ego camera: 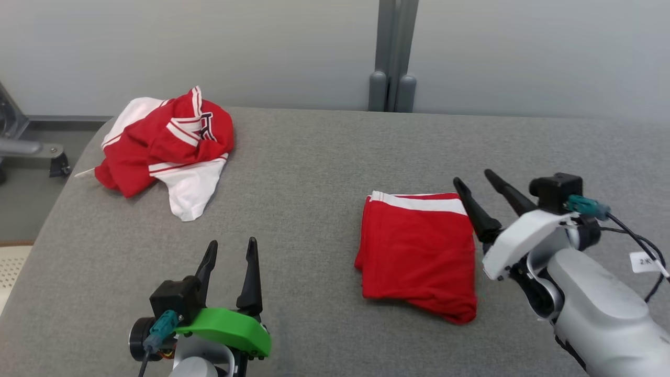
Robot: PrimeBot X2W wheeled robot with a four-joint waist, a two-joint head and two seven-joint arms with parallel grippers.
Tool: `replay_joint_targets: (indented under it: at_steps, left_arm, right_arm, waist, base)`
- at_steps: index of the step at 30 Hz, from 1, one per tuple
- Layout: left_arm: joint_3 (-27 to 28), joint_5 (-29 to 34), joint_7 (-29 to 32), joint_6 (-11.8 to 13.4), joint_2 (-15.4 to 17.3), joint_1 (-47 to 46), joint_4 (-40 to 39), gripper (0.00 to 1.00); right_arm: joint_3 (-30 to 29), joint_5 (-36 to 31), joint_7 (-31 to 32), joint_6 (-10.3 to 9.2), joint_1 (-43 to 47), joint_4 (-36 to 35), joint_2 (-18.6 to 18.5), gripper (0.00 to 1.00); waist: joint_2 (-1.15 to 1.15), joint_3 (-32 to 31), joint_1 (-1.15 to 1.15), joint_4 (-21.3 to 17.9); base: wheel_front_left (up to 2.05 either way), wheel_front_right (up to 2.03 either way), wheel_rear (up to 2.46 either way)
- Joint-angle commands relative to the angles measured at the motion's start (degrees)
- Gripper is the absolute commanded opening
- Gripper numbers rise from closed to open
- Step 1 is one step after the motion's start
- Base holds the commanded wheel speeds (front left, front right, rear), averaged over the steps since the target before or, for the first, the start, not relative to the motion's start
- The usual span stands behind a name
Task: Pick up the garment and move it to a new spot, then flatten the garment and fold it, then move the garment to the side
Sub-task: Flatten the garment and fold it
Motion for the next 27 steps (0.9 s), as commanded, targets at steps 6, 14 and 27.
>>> replay_joint_targets:
  at_steps: [6,14,27]
  left_arm:
    - [1.71,1.92,-0.03,-1.54,-1.4,1.28,1.41,1.0]
    - [4.61,4.06,-0.02,-2.89,-2.88,4.31,1.23,1.0]
    - [7.31,7.36,-0.03,-4.43,-4.09,6.89,2.48,1.0]
  right_arm:
    - [-20.85,-15.15,-0.15,-0.07,13.4,-7.72,5.05,1.0]
    - [-34.3,-27.51,-0.15,-0.07,27.29,-18.08,13.34,1.0]
    - [-38.87,-35.35,1.81,-0.07,33.9,-24.88,17.12,1.0]
  waist:
    - [0.0,-2.11,0.0,-4.2]
    - [0.0,-3.02,0.0,-6.45]
    - [0.0,-3.46,0.0,-7.31]
  base:
    - [0.0,0.0,0.0]
    - [0.0,0.0,0.0]
    - [0.0,0.0,0.0]
